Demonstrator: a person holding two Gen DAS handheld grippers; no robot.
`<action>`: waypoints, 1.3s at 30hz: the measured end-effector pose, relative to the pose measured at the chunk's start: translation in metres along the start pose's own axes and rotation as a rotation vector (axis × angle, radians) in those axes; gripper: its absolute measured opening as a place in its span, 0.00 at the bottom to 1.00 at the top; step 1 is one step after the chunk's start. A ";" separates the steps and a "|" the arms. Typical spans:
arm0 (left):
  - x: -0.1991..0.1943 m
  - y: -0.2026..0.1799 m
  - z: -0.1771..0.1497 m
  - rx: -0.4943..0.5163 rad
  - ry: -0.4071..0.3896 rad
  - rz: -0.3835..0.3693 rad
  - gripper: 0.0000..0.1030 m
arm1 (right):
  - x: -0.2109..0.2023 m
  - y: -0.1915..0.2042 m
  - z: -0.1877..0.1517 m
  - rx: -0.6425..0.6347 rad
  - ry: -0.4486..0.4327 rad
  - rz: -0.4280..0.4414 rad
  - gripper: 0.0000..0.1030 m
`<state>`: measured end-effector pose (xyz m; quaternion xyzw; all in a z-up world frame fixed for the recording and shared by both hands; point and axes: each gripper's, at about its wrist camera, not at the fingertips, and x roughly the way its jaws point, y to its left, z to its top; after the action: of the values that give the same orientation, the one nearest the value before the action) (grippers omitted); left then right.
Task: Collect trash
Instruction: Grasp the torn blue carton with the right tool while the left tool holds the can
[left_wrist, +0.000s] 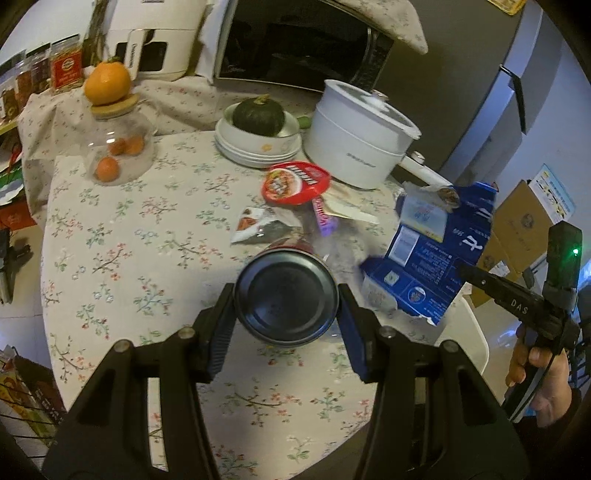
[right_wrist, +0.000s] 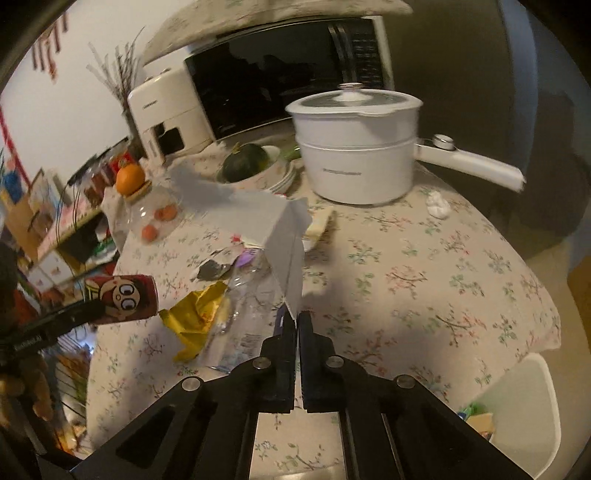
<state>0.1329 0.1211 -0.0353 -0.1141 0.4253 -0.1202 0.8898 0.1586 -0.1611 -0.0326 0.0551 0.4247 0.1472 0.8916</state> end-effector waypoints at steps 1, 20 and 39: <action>0.000 -0.003 0.000 0.004 0.000 -0.007 0.53 | -0.003 -0.005 0.000 0.012 -0.002 0.002 0.02; 0.009 -0.065 0.002 0.099 0.009 -0.086 0.53 | -0.057 -0.068 -0.010 0.101 -0.052 -0.020 0.02; 0.034 -0.146 -0.014 0.233 0.067 -0.154 0.53 | -0.113 -0.151 -0.035 0.219 -0.098 -0.117 0.02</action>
<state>0.1256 -0.0292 -0.0244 -0.0383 0.4277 -0.2404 0.8705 0.0965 -0.3402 -0.0044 0.1346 0.3968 0.0450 0.9069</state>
